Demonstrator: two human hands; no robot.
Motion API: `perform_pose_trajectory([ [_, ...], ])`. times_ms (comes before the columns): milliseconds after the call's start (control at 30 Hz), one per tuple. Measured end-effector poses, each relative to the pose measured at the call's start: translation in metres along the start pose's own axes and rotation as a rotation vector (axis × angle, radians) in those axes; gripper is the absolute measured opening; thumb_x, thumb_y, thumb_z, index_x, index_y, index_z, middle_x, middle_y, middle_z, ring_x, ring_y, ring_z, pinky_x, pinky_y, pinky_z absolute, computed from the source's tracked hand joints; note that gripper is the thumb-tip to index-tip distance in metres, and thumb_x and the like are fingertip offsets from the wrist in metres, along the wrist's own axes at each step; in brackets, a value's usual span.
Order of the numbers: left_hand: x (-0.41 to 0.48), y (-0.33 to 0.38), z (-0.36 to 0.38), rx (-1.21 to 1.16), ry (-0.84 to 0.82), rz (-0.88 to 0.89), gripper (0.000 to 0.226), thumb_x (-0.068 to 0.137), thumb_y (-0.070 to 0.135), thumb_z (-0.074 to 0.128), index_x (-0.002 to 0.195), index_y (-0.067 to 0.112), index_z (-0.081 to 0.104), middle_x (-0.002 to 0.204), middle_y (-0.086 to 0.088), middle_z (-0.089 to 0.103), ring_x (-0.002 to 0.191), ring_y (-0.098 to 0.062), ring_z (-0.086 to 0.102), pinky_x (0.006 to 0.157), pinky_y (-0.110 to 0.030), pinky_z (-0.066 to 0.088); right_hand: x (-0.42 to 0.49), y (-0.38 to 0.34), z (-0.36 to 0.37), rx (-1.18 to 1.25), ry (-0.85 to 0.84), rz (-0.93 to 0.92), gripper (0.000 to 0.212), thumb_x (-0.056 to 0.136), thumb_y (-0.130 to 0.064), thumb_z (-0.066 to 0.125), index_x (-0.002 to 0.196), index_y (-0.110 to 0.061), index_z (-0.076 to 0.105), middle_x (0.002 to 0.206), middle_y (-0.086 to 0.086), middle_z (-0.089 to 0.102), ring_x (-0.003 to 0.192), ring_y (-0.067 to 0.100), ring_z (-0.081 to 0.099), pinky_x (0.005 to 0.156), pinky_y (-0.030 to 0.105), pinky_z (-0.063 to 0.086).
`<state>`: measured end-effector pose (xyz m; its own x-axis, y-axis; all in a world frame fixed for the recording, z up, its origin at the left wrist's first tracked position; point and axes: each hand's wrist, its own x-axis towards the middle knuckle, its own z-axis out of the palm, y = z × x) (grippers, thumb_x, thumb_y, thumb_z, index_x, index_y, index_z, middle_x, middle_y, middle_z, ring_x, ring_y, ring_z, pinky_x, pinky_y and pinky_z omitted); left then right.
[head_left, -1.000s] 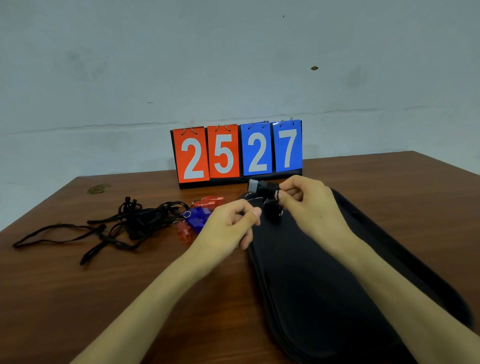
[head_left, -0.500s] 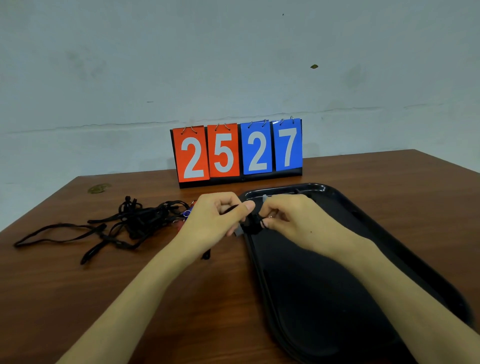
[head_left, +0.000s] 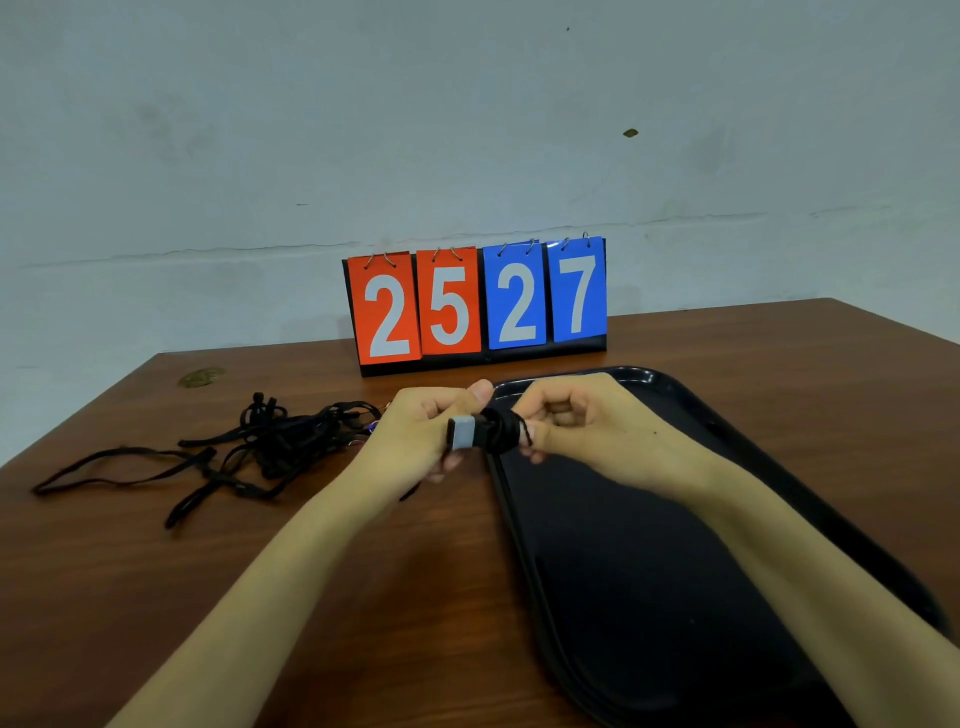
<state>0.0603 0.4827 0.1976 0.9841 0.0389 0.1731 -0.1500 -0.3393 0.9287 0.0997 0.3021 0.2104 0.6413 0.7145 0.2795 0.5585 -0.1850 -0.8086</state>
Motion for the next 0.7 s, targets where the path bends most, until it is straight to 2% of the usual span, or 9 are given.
perform_pose_trajectory([
  [100, 0.000, -0.001, 0.002, 0.003, -0.013, -0.003, 0.043, 0.098, 0.018, 0.042, 0.058, 0.009, 0.054, 0.032, 0.006, 0.039, 0.026, -0.005, 0.030, 0.032, -0.016, 0.025, 0.000, -0.001, -0.001, 0.103, 0.071, 0.045, 0.014, 0.088, -0.006, 0.058, 0.083, -0.018, 0.064, 0.072, -0.006, 0.065, 0.069, 0.006, 0.063, 0.069, 0.019, 0.053],
  [233, 0.000, -0.004, 0.007, -0.011, -0.008, 0.069, 0.038, 0.099, 0.026, 0.038, 0.072, 0.009, 0.057, 0.035, 0.001, 0.037, 0.029, -0.010, 0.027, 0.034, -0.018, 0.026, 0.002, 0.003, 0.001, 0.151, 0.159, 0.113, 0.013, 0.089, -0.008, 0.057, 0.084, -0.017, 0.065, 0.074, -0.004, 0.066, 0.070, 0.007, 0.063, 0.070, 0.021, 0.055],
  [400, 0.000, -0.011, 0.013, 0.077, -0.032, 0.134, 0.030, 0.099, 0.024, 0.037, 0.081, 0.008, 0.055, 0.043, 0.001, 0.043, 0.032, -0.003, 0.035, 0.038, -0.009, 0.030, 0.005, 0.009, -0.001, 0.135, 0.306, 0.188, 0.012, 0.091, -0.009, 0.055, 0.085, -0.016, 0.063, 0.077, -0.001, 0.065, 0.068, 0.006, 0.062, 0.066, 0.018, 0.053],
  [533, 0.000, -0.016, 0.019, 0.156, -0.082, 0.137, 0.029, 0.098, 0.027, 0.039, 0.080, 0.012, 0.056, 0.045, 0.001, 0.047, 0.034, -0.001, 0.039, 0.041, -0.007, 0.033, 0.006, 0.013, -0.002, -0.035, 0.423, 0.217, 0.012, 0.091, -0.010, 0.055, 0.085, -0.019, 0.060, 0.079, -0.003, 0.063, 0.072, 0.006, 0.059, 0.068, 0.018, 0.051],
  [633, 0.000, -0.018, 0.019, 0.196, -0.081, 0.139, 0.030, 0.097, 0.031, 0.040, 0.077, 0.014, 0.056, 0.045, 0.003, 0.048, 0.035, -0.001, 0.040, 0.044, -0.006, 0.034, 0.004, 0.018, 0.001, -0.273, 0.455, 0.209, 0.007, 0.090, -0.016, 0.057, 0.088, -0.022, 0.058, 0.080, -0.010, 0.059, 0.075, 0.003, 0.055, 0.066, 0.014, 0.043],
  [700, -0.001, -0.019, 0.019, 0.223, -0.078, 0.146, 0.032, 0.097, 0.033, 0.041, 0.074, 0.015, 0.055, 0.043, 0.005, 0.047, 0.037, -0.002, 0.041, 0.048, -0.007, 0.036, 0.004, 0.023, 0.004, -0.444, 0.446, 0.175, 0.002, 0.090, -0.019, 0.058, 0.090, -0.021, 0.058, 0.083, -0.009, 0.059, 0.077, 0.003, 0.055, 0.069, 0.016, 0.044],
])
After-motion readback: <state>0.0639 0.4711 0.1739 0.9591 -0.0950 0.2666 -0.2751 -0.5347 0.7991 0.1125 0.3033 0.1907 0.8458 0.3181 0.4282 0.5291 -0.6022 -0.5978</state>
